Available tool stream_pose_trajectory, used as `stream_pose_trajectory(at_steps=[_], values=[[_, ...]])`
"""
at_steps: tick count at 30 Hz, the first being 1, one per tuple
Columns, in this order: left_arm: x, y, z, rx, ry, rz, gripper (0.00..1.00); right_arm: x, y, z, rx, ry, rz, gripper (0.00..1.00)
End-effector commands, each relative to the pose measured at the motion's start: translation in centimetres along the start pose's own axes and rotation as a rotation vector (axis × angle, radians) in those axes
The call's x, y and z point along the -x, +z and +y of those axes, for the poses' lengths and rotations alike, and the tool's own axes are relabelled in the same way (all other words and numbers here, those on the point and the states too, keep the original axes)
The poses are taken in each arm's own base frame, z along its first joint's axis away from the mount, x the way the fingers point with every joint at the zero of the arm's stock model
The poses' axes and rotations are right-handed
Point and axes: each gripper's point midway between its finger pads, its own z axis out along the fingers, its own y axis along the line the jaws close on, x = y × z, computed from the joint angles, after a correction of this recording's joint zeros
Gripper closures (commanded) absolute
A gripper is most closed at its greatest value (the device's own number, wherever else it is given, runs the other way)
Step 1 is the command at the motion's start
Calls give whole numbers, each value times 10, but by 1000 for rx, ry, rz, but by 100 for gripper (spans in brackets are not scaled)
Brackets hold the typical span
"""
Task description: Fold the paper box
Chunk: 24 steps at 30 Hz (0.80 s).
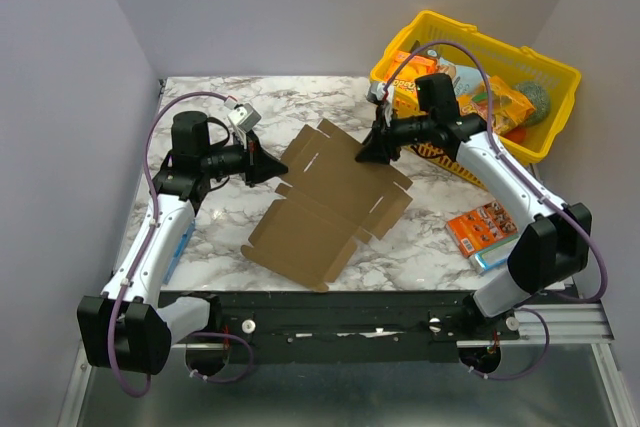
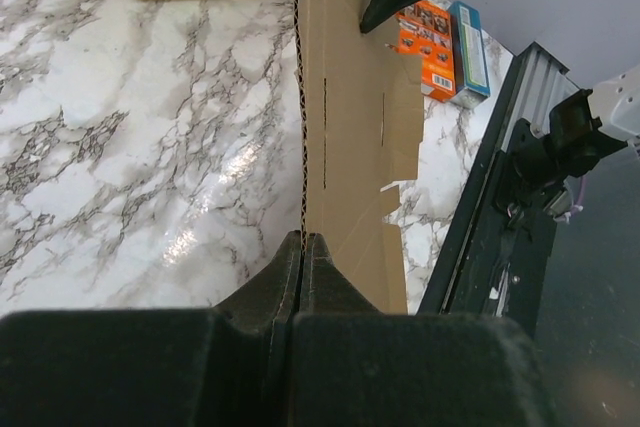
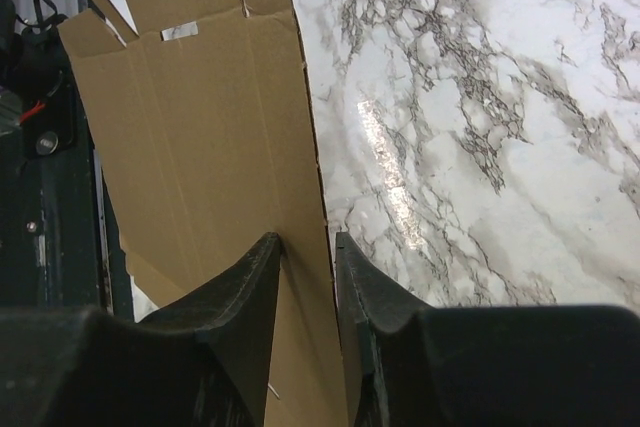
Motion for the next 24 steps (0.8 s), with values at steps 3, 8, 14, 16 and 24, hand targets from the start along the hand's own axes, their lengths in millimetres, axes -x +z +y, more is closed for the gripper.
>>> stream_pose_trajectory(at_steps=[3, 8, 14, 16, 24], values=[[0, -4, 0, 21, 23, -9, 100, 3, -10, 5, -30, 10, -5, 64], [-2, -3, 0, 15, 12, -3, 100, 7, -12, 6, -38, 1, -21, 63], [-2, -3, 0, 13, 14, -3, 100, 13, -14, 9, -34, -8, -38, 61], [-3, -3, 0, 12, 12, -2, 100, 13, -13, 10, -25, -5, -41, 65], [-4, -2, 7, 43, -2, 1, 100, 8, -8, 9, -2, 24, -33, 98]])
